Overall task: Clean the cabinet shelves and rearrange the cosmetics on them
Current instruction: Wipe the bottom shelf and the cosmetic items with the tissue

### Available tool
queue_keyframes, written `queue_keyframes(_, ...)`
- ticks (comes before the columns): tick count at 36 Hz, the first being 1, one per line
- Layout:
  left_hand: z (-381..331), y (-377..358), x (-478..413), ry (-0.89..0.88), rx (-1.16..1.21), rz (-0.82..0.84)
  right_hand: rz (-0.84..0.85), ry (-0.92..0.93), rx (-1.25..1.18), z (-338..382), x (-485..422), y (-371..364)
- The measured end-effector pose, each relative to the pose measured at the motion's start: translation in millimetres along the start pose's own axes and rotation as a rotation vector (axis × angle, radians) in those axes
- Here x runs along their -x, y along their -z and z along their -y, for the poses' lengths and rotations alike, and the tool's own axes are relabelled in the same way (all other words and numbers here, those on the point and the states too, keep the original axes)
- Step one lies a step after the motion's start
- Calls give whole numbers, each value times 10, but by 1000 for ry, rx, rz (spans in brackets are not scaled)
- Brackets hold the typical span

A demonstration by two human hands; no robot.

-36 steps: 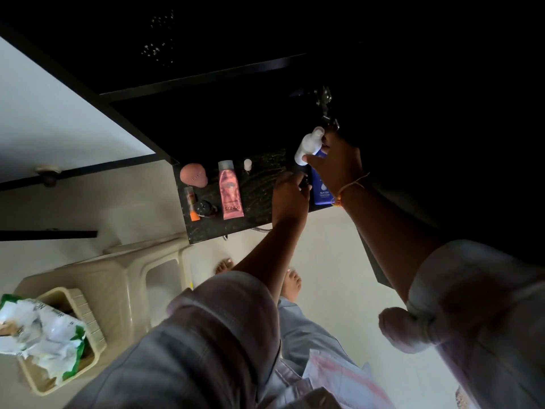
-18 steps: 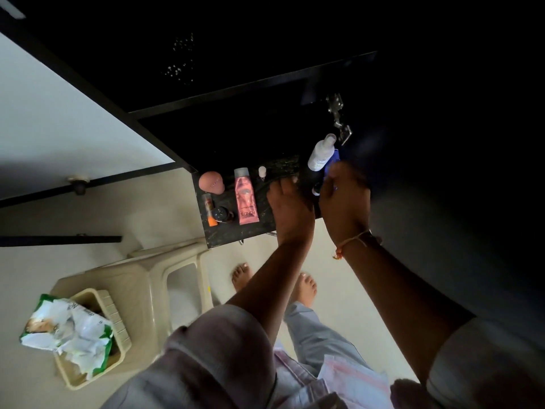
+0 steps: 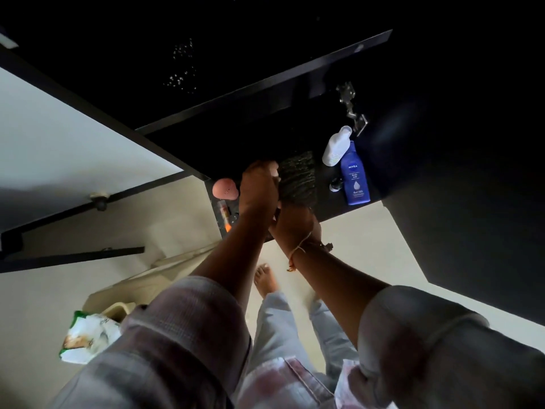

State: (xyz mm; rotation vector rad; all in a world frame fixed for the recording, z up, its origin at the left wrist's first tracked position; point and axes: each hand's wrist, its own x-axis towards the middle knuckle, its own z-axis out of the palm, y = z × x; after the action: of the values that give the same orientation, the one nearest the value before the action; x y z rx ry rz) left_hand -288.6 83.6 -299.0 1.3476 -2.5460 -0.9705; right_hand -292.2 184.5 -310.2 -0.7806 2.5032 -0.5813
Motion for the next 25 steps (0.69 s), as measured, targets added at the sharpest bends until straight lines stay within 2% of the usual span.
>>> queue_keyframes(6,123,-24,-41,4,-9,-6,-92,22,46,146,-30,-10)
queue_keyframes(12,97,-9,-95,-57,-20,-25,-22,-26,61,166,-115,-50)
queue_keyframes(19,-36,25,-133,-130,-3,-25,164,-153,-17,46,-190,-25)
queue_keyframes(25,-195,92,-134,-142,92,-46,168,-186,-102,-150,-81,270)
